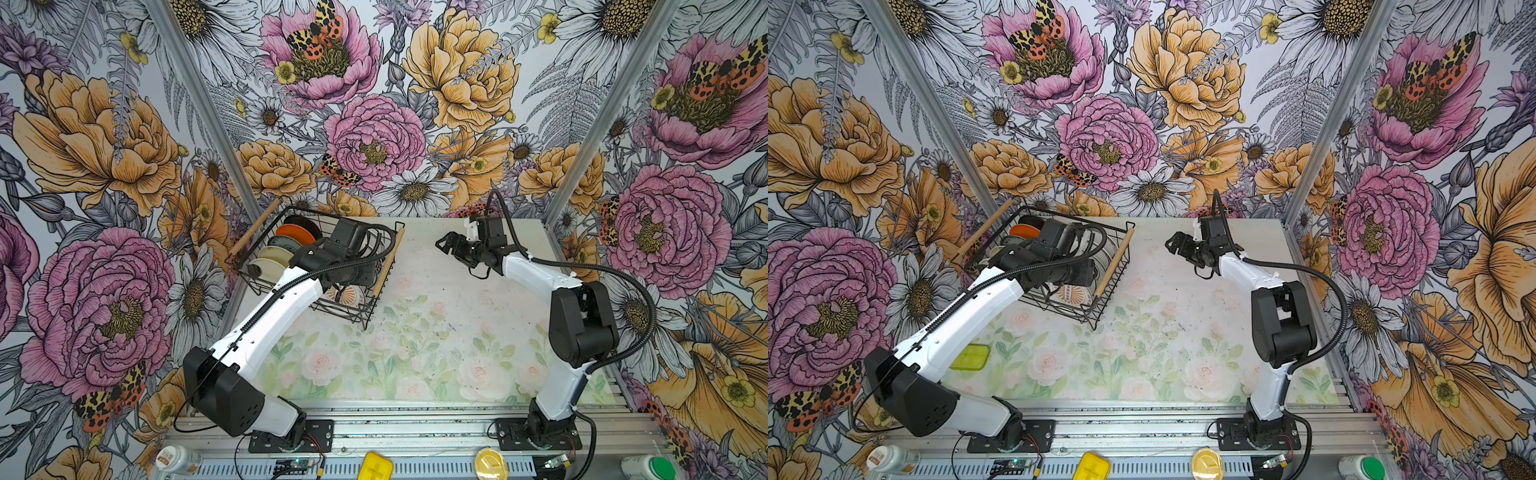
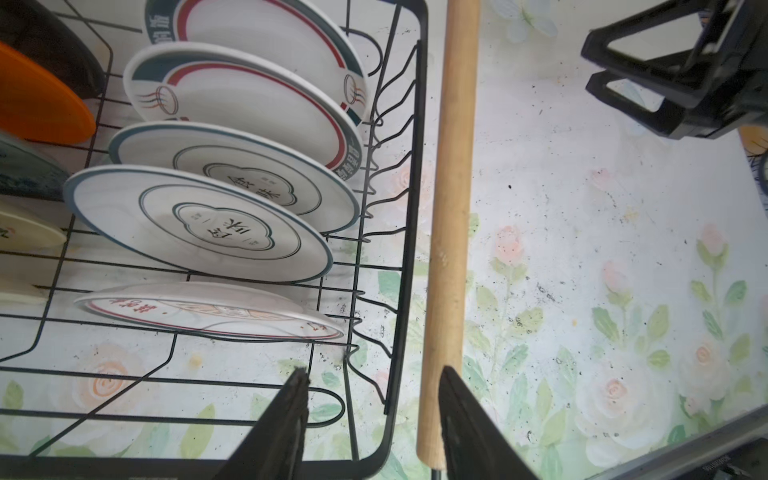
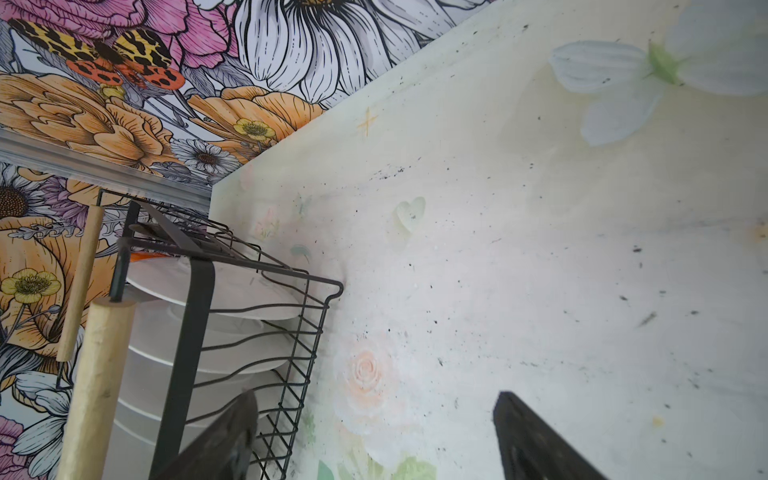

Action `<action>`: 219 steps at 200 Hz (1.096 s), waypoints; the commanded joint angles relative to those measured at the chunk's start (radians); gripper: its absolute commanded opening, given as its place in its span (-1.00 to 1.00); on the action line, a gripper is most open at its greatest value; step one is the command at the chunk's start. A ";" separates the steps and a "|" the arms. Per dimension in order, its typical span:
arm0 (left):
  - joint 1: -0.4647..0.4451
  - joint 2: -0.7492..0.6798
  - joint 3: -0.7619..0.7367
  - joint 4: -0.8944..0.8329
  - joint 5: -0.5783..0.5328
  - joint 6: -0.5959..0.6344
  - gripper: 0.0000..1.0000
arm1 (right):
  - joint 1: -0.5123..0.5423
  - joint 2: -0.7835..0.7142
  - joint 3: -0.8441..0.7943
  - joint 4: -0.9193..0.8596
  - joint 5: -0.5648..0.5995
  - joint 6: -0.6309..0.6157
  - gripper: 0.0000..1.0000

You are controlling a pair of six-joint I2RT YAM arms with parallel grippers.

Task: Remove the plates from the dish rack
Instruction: 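Move the left gripper onto the wooden rod while the right gripper moves inward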

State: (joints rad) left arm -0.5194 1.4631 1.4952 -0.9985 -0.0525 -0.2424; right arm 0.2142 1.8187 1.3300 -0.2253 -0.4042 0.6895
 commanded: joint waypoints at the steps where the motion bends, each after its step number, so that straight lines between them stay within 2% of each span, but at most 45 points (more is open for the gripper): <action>1: 0.002 0.048 0.048 -0.005 0.038 0.065 0.04 | -0.017 -0.066 -0.055 0.018 0.011 -0.028 0.80; 51: -0.007 0.152 0.089 -0.018 0.109 0.142 0.02 | -0.035 -0.133 -0.150 0.020 0.018 -0.035 0.80; 110: -0.040 0.260 0.172 -0.037 0.138 0.144 -0.09 | -0.065 -0.191 -0.215 0.020 0.013 -0.044 0.80; 155: -0.041 0.347 0.252 -0.094 0.126 0.102 -0.40 | -0.078 -0.219 -0.244 0.021 0.004 -0.052 0.79; 169: -0.040 0.419 0.294 -0.109 0.121 0.070 -0.52 | -0.081 -0.229 -0.255 0.021 0.007 -0.055 0.79; 179: -0.041 0.449 0.327 -0.119 0.122 0.038 -0.59 | -0.084 -0.236 -0.261 0.021 0.007 -0.057 0.79; 192: -0.039 0.490 0.373 -0.126 0.141 -0.020 -0.78 | -0.088 -0.242 -0.267 0.022 0.007 -0.063 0.79; 219: -0.047 0.574 0.459 -0.129 0.165 -0.128 -0.97 | -0.095 -0.237 -0.261 0.022 -0.006 -0.078 0.78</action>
State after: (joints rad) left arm -0.5545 1.9526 1.8969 -1.1397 0.0769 -0.2691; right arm 0.1291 1.6138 1.0668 -0.2260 -0.3973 0.6411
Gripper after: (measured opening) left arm 0.212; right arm 0.896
